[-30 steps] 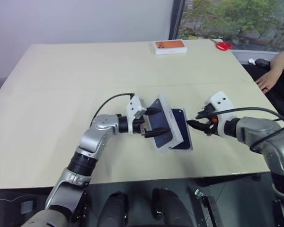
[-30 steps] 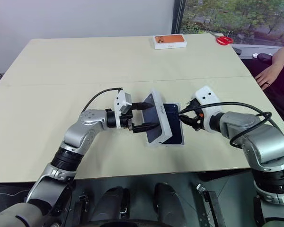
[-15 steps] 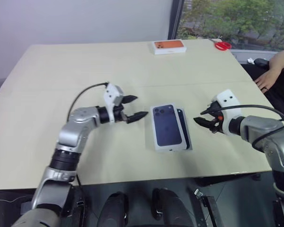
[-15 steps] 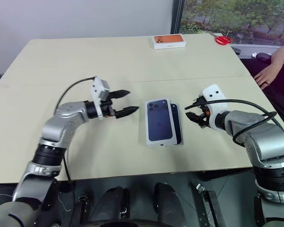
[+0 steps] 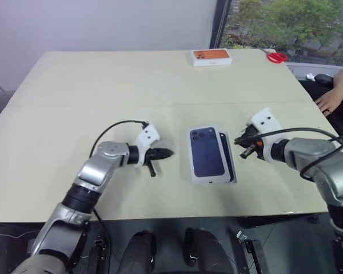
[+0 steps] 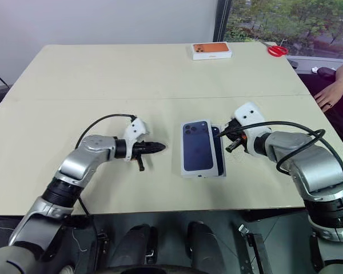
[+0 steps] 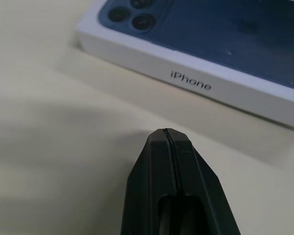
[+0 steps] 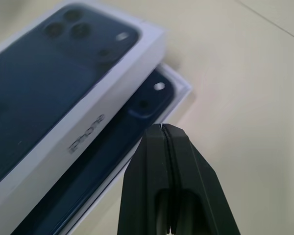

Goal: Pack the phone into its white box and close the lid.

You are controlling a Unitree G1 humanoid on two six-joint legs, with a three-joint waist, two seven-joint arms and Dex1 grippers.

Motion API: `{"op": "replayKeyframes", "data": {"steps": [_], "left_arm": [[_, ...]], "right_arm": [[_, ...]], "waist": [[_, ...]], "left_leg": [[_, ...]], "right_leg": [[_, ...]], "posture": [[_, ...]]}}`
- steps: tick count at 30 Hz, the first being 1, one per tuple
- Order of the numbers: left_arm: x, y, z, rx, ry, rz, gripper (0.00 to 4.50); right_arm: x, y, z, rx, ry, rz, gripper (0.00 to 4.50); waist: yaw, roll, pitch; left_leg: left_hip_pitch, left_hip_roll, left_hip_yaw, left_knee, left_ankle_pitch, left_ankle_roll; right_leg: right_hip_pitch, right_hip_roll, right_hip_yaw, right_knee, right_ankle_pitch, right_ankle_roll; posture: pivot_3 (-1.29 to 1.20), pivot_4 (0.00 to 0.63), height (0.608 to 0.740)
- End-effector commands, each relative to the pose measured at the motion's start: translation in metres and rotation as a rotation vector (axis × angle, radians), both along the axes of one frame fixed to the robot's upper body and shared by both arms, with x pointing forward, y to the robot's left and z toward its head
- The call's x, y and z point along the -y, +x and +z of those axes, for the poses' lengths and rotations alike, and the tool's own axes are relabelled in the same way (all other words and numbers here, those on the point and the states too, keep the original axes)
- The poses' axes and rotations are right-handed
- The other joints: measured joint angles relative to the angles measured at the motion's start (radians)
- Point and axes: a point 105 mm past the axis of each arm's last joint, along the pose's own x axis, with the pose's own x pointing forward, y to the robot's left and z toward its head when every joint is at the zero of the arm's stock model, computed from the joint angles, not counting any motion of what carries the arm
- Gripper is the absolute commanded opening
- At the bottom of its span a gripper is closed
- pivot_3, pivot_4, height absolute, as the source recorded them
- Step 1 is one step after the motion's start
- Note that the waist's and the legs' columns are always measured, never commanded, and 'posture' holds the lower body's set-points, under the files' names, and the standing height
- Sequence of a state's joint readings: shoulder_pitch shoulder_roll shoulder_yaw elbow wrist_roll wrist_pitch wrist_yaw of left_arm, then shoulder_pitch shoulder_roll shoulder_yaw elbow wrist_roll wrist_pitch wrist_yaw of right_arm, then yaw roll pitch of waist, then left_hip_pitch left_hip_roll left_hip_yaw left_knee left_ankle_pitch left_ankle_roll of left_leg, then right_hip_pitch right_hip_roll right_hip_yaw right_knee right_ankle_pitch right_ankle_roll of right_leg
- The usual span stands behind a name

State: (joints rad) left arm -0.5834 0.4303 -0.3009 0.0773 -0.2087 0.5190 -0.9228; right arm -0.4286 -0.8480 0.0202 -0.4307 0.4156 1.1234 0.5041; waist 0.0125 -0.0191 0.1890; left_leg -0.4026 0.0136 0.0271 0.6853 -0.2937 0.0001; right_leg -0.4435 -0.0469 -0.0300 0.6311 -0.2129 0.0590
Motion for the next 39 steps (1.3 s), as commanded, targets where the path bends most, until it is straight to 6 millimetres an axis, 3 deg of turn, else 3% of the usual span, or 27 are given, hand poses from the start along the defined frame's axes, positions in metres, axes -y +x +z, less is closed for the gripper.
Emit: {"op": "replayKeyframes", "data": {"steps": [1, 4, 9, 16, 39], "left_arm": [[0.016, -0.002, 0.007, 0.049, 0.024, -0.054, 0.03], [0.029, -0.004, 0.004, 0.052, 0.037, -0.078, 0.03], [0.036, -0.004, 0.002, 0.065, 0.042, -0.084, 0.03], [0.046, 0.0, 0.017, 0.092, -0.054, -0.06, 0.03], [0.064, -0.016, 0.025, 0.079, -0.133, -0.135, 0.03]], "right_arm": [[-0.004, 0.0, 0.005, 0.035, -0.035, 0.008, 0.0], [-0.008, 0.0, -0.002, 0.021, -0.05, 0.011, 0.0], [-0.017, -0.001, -0.006, 0.013, -0.046, 0.036, 0.0], [-0.025, -0.01, -0.006, 0.003, -0.038, 0.079, 0.0], [-0.014, -0.014, -0.006, -0.001, -0.047, 0.038, 0.0]], "waist": [[-0.001, 0.0, 0.0], [-0.001, 0.0, 0.0], [-0.002, 0.0, 0.0], [0.0, 0.0, 0.0], [0.0, 0.0, 0.0]], "left_leg": [[0.0, 0.0, 0.0, 0.0, 0.0, 0.0], [0.0, 0.0, 0.0, 0.0, 0.0, 0.0], [0.001, 0.0, 0.0, 0.0, 0.0, 0.0], [0.0, 0.0, 0.0, 0.0, 0.0, 0.0], [0.001, 0.0, 0.0, 0.0, 0.0, 0.0]], "right_leg": [[0.0, 0.0, 0.0, 0.0, 0.0, 0.0], [0.0, 0.0, 0.0, 0.0, 0.0, 0.0], [0.0, 0.0, 0.0, 0.001, 0.0, 0.0], [0.0, 0.0, 0.0, 0.0, 0.0, 0.0], [0.0, 0.0, 0.0, 0.001, 0.0, 0.0]], "posture": [[0.0, 0.15, 0.74], [0.0, 0.15, 0.74], [0.0, 0.15, 0.74], [0.0, 0.15, 0.74], [0.0, 0.15, 0.74]]}}
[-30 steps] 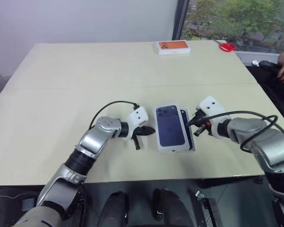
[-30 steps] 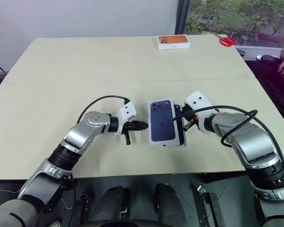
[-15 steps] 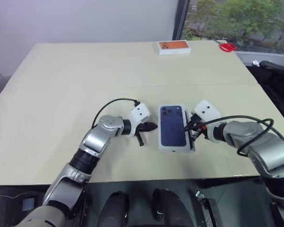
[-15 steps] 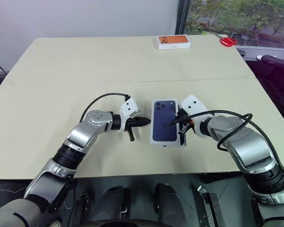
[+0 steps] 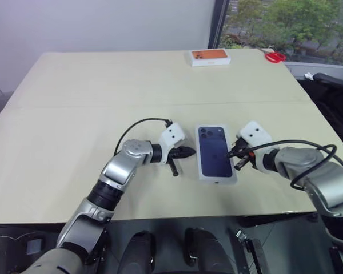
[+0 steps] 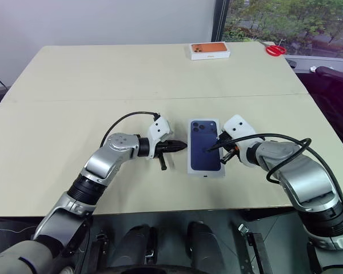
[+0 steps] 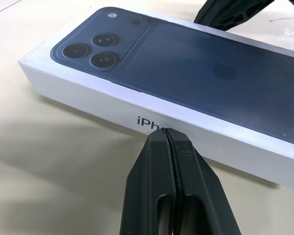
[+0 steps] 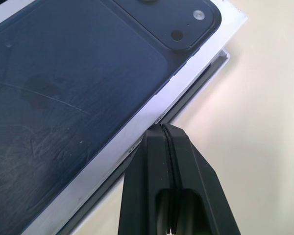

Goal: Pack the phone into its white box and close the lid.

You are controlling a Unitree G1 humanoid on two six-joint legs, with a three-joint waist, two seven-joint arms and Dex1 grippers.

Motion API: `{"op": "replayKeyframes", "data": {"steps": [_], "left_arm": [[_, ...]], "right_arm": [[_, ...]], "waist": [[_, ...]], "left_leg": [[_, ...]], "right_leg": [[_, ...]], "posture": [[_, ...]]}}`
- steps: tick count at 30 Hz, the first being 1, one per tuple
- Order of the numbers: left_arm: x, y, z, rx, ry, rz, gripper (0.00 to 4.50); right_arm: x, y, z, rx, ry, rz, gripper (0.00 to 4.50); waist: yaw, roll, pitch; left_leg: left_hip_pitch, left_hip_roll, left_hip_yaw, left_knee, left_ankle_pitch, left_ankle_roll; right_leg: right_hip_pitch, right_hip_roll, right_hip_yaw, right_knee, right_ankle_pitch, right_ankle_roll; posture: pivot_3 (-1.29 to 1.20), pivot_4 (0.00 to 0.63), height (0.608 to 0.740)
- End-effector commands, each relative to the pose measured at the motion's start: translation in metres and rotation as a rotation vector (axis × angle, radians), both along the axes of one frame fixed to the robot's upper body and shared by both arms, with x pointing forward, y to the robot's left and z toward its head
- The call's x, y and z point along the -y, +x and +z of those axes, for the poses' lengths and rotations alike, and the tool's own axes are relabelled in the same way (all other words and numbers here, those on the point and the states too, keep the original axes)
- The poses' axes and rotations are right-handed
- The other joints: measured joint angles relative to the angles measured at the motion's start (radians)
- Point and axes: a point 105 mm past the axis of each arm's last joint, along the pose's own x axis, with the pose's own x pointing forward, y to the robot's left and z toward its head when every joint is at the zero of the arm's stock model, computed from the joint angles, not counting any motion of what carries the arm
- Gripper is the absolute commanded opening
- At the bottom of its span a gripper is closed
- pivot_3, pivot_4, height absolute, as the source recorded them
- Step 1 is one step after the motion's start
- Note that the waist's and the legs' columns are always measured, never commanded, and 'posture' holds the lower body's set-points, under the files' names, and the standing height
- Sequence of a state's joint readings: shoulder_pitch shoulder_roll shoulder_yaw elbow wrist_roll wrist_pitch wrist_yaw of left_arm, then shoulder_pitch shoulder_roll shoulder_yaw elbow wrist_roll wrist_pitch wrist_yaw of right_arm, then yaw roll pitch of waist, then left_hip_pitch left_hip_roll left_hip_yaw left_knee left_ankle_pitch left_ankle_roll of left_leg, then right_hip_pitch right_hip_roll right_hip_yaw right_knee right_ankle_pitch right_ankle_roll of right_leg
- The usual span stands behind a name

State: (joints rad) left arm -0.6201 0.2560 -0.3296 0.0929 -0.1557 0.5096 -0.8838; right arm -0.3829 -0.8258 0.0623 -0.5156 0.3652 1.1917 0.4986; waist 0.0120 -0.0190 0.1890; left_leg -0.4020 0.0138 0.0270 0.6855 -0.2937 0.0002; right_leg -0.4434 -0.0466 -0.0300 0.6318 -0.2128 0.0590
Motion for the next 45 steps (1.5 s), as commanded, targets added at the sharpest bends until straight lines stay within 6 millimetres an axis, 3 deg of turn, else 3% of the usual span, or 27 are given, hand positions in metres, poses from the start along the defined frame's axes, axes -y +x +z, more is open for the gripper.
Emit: {"op": "replayKeyframes", "data": {"steps": [1, 45], "left_arm": [[0.0132, -0.0108, 0.0149, 0.049, -0.05, -0.067, 0.03], [0.0185, -0.0049, 0.007, 0.052, -0.058, -0.011, 0.03]], "right_arm": [[-0.0039, -0.0014, 0.0109, 0.049, 0.005, 0.024, 0.0], [0.0049, 0.0018, 0.0024, 0.034, 0.007, -0.043, 0.0]], "waist": [[0.0, 0.0, 0.0], [0.0, 0.0, 0.0]], "left_leg": [[0.0, 0.0, 0.0, 0.0, 0.0, 0.0], [0.0, 0.0, 0.0, 0.0, 0.0, 0.0]], "right_leg": [[0.0, 0.0, 0.0, 0.0, 0.0, 0.0], [0.0, 0.0, 0.0, 0.0, 0.0, 0.0]], "posture": [[0.0, 0.15, 0.74], [0.0, 0.15, 0.74]]}}
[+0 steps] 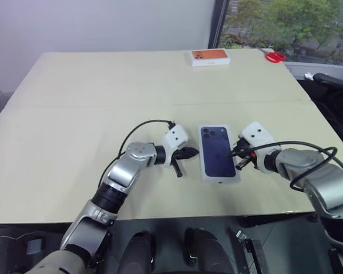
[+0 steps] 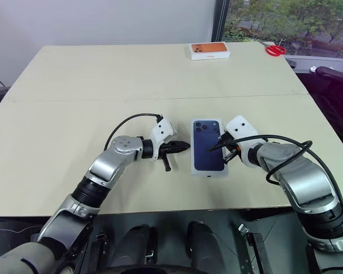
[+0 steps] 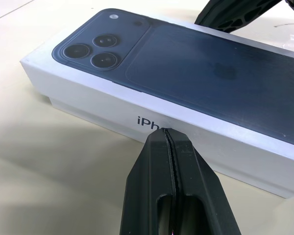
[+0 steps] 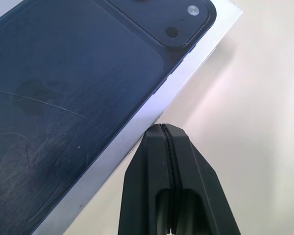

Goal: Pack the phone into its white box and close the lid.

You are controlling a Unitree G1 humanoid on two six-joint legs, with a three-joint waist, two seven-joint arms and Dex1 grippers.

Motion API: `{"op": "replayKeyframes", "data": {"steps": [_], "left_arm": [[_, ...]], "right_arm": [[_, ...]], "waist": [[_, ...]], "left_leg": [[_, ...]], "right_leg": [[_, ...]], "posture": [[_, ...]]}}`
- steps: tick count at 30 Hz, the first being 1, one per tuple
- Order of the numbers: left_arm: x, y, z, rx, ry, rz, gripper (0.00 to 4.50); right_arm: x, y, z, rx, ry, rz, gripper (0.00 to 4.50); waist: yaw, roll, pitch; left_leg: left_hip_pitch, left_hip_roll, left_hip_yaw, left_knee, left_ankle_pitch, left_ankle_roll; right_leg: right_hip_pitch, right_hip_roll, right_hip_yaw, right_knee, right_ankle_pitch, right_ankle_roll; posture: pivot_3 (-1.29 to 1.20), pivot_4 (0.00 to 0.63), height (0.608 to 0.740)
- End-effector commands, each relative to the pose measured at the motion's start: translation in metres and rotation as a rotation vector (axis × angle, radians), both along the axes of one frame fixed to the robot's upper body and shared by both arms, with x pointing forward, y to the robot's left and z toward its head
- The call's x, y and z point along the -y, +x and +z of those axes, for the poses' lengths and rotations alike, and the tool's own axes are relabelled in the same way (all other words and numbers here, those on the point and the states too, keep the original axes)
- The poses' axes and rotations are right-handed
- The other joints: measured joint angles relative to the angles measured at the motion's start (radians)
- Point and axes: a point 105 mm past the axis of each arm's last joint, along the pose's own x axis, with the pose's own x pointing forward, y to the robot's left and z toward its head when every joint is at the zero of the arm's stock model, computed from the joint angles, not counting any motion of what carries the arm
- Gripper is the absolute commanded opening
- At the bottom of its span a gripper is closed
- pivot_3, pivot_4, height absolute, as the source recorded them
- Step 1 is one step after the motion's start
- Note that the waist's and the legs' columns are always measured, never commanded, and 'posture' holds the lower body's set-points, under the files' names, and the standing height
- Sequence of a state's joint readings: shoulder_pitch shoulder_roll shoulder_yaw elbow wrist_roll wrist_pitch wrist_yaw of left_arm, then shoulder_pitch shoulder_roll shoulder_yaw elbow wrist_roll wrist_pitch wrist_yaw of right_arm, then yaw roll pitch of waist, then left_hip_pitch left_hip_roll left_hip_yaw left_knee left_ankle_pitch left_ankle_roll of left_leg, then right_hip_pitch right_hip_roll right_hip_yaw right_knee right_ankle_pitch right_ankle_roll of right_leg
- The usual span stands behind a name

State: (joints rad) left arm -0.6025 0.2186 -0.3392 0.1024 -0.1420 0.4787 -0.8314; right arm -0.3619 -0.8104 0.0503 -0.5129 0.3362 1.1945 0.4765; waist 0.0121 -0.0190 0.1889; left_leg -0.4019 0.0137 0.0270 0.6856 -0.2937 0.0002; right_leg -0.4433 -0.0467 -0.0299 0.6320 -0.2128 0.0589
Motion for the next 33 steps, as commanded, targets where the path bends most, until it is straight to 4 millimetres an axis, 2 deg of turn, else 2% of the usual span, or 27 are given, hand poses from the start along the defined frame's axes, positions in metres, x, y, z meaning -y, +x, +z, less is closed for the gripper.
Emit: {"op": "replayKeyframes", "data": {"steps": [1, 12, 26, 29, 33], "left_arm": [[0.011, -0.005, 0.01, 0.036, -0.034, -0.038, 0.03], [0.015, -0.005, 0.008, 0.031, -0.017, -0.039, 0.03], [0.013, 0.004, 0.007, 0.002, -0.029, 0.03, 0.03], [0.007, 0.004, 0.007, 0.0, -0.018, 0.03, 0.03], [-0.005, 0.005, 0.023, -0.02, -0.081, 0.024, 0.03]], "right_arm": [[0.0, 0.001, 0.005, 0.023, 0.017, -0.004, 0.0], [0.002, 0.002, 0.003, 0.014, 0.022, -0.021, 0.0], [0.002, 0.005, 0.005, 0.026, 0.021, -0.025, 0.0], [0.012, 0.004, 0.007, 0.031, -0.005, -0.047, 0.0], [0.03, 0.0, 0.021, 0.067, -0.034, -0.074, 0.0]], "waist": [[0.0, 0.0, 0.0], [0.0, 0.0, 0.0], [0.001, 0.0, 0.0], [0.0, 0.0, 0.0], [0.001, 0.0, 0.0]], "left_leg": [[0.0, 0.0, 0.0, 0.0, 0.0, 0.0], [0.0, 0.0, 0.0, 0.0, 0.0, 0.0], [0.0, 0.0, 0.0, 0.0, 0.0, 0.0], [0.0, 0.0, 0.0, 0.0, 0.0, 0.0], [0.0, 0.0, 0.0, 0.0, 0.0, 0.0]], "right_leg": [[0.0, 0.0, 0.0, 0.0, 0.0, 0.0], [0.0, 0.0, 0.0, 0.0, 0.0, 0.0], [0.0, 0.0, 0.0, 0.0, 0.0, 0.0], [0.0, 0.0, 0.0, 0.0, 0.0, 0.0], [0.0, 0.0, 0.0, 0.0, 0.0, 0.0]], "posture": [[0.0, 0.15, 0.74], [0.0, 0.15, 0.74], [0.0, 0.15, 0.74], [0.0, 0.15, 0.74], [0.0, 0.15, 0.74]]}}
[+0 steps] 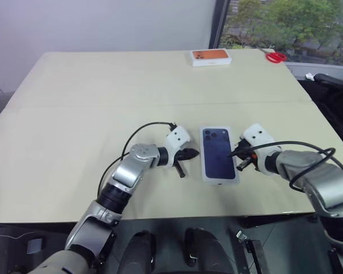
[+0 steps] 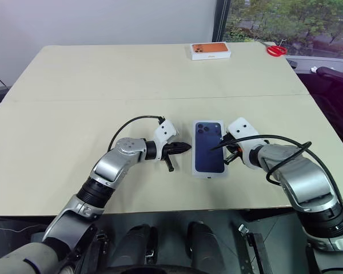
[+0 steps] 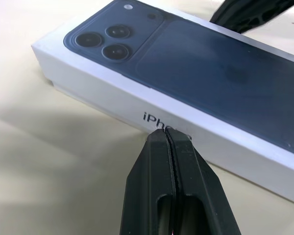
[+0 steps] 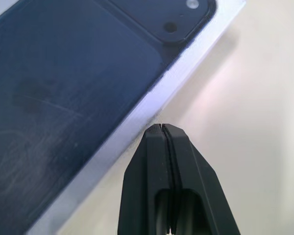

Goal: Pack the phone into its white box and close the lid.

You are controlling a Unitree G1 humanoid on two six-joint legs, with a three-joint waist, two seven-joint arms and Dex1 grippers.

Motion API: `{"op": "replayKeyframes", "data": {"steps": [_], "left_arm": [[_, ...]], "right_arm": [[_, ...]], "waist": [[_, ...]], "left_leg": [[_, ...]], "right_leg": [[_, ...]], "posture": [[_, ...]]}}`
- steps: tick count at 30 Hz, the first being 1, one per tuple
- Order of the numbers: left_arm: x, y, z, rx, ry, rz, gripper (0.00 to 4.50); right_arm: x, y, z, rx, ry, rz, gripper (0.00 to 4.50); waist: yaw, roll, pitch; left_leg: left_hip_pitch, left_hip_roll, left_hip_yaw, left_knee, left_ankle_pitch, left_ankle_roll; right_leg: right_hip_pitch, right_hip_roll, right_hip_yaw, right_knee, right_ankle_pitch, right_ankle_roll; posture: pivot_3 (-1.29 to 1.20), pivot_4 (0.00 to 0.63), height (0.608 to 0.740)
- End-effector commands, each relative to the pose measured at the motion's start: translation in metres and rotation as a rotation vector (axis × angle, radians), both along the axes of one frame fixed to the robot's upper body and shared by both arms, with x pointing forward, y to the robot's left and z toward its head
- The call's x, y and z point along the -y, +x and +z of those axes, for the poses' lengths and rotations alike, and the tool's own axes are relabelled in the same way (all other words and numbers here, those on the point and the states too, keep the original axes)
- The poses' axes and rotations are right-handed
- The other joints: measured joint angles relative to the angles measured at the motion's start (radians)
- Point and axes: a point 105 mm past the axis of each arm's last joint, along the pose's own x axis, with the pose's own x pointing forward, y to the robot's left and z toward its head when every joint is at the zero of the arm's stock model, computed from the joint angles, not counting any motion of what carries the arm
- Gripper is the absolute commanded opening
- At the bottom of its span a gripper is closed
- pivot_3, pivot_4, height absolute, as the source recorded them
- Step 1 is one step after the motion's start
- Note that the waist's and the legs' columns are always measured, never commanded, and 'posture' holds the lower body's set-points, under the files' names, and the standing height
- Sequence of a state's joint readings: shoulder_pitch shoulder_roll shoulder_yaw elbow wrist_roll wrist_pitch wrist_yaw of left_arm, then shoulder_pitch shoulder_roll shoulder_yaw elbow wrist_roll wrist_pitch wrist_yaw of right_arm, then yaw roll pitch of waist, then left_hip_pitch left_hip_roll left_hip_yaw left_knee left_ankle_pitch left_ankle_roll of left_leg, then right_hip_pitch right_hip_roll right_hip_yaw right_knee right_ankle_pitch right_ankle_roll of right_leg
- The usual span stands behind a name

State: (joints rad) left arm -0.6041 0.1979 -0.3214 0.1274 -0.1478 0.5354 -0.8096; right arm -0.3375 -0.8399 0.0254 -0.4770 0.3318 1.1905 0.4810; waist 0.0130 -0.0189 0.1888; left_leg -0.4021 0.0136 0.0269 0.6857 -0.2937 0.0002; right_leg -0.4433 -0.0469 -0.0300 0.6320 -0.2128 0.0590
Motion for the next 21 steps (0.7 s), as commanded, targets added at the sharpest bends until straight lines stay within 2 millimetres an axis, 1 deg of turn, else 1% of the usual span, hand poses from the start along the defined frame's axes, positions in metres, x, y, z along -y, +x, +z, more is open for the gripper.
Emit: {"op": "replayKeyframes", "data": {"steps": [1, 3, 5, 7, 9, 11, 13, 16, 19, 21], "left_arm": [[-0.004, 0.001, 0.035, 0.054, -0.094, -0.025, 0.03], [-0.002, 0.004, 0.047, 0.074, -0.128, -0.023, 0.03], [0.006, 0.013, 0.06, 0.104, -0.156, 0.002, 0.03], [0.017, 0.023, 0.066, 0.138, -0.141, 0.031, 0.03], [0.028, 0.032, 0.063, 0.153, -0.097, 0.055, 0.03], [0.042, 0.04, 0.05, 0.139, -0.005, 0.065, 0.03], [0.048, 0.046, 0.037, 0.111, 0.071, 0.083, 0.03], [0.05, 0.047, 0.024, 0.089, 0.145, 0.076, 0.03], [0.052, 0.04, 0.016, 0.058, 0.184, 0.03, 0.03], [0.049, 0.037, 0.01, 0.049, 0.218, 0.01, 0.03]], "right_arm": [[0.015, -0.001, 0.028, 0.098, -0.025, -0.017, 0.0], [0.019, -0.004, 0.032, 0.111, -0.035, 0.001, 0.0], [0.018, -0.01, 0.036, 0.128, -0.021, 0.038, 0.0], [0.009, -0.019, 0.04, 0.139, 0.014, 0.116, 0.0], [-0.005, -0.029, 0.041, 0.134, 0.053, 0.201, 0.0], [-0.026, -0.042, 0.034, 0.09, 0.104, 0.293, 0.0], [-0.038, -0.05, 0.025, 0.05, 0.12, 0.34, 0.0], [-0.042, -0.05, 0.01, 0.011, 0.1, 0.316, 0.0], [-0.04, -0.048, -0.004, -0.031, 0.073, 0.271, 0.0], [-0.04, -0.047, -0.009, -0.052, 0.078, 0.246, 0.0]], "waist": [[0.0, 0.0, 0.0], [0.0, 0.0, 0.0], [0.005, 0.0, 0.0], [0.007, 0.0, 0.0], [0.004, 0.0, 0.0], [0.001, 0.0, 0.0], [-0.002, 0.0, 0.0], [-0.005, 0.0, 0.0], [-0.003, 0.0, -0.001], [-0.001, 0.0, -0.001]], "left_leg": [[0.0, 0.0, 0.0, 0.0, 0.0, 0.0], [0.0, 0.0, 0.0, 0.0, 0.0, 0.0], [0.0, 0.0, 0.0, 0.0, 0.0, 0.0], [0.0, -0.001, 0.0, 0.0, 0.0, 0.0], [0.0, -0.003, 0.0, 0.001, 0.0, 0.0], [0.0, -0.003, 0.0, 0.001, 0.0, 0.0], [0.002, -0.003, 0.0, 0.0, 0.0, 0.0], [0.004, -0.003, 0.0, 0.0, 0.0, 0.0], [0.005, -0.002, 0.0, 0.0, 0.0, 0.0], [0.005, -0.002, 0.0, 0.0, 0.0, 0.0]], "right_leg": [[0.0, 0.0, 0.0, 0.0, 0.0, 0.0], [0.0, 0.0, 0.0, 0.0, 0.0, 0.0], [0.0, 0.0, 0.0, 0.0, 0.0, 0.0], [0.001, 0.0, 0.0, -0.001, 0.0, 0.0], [0.001, 0.0, 0.0, -0.001, 0.0, 0.0], [0.002, 0.0, 0.0, -0.001, 0.0, 0.0], [0.003, 0.001, 0.0, -0.001, 0.0, 0.0], [0.004, 0.002, 0.0, -0.001, 0.0, 0.0], [0.004, 0.002, 0.0, 0.0, 0.0, 0.0], [0.004, 0.002, 0.0, 0.0, 0.0, 0.0]], "posture": [[0.0, 0.15, 0.74], [0.0, 0.15, 0.74], [0.0, 0.15, 0.74], [0.0, 0.15, 0.74], [0.0, 0.15, 0.74], [0.0, 0.15, 0.74], [0.0, 0.15, 0.74], [0.0, 0.15, 0.74], [0.0, 0.15, 0.74], [0.0, 0.15, 0.74]]}}
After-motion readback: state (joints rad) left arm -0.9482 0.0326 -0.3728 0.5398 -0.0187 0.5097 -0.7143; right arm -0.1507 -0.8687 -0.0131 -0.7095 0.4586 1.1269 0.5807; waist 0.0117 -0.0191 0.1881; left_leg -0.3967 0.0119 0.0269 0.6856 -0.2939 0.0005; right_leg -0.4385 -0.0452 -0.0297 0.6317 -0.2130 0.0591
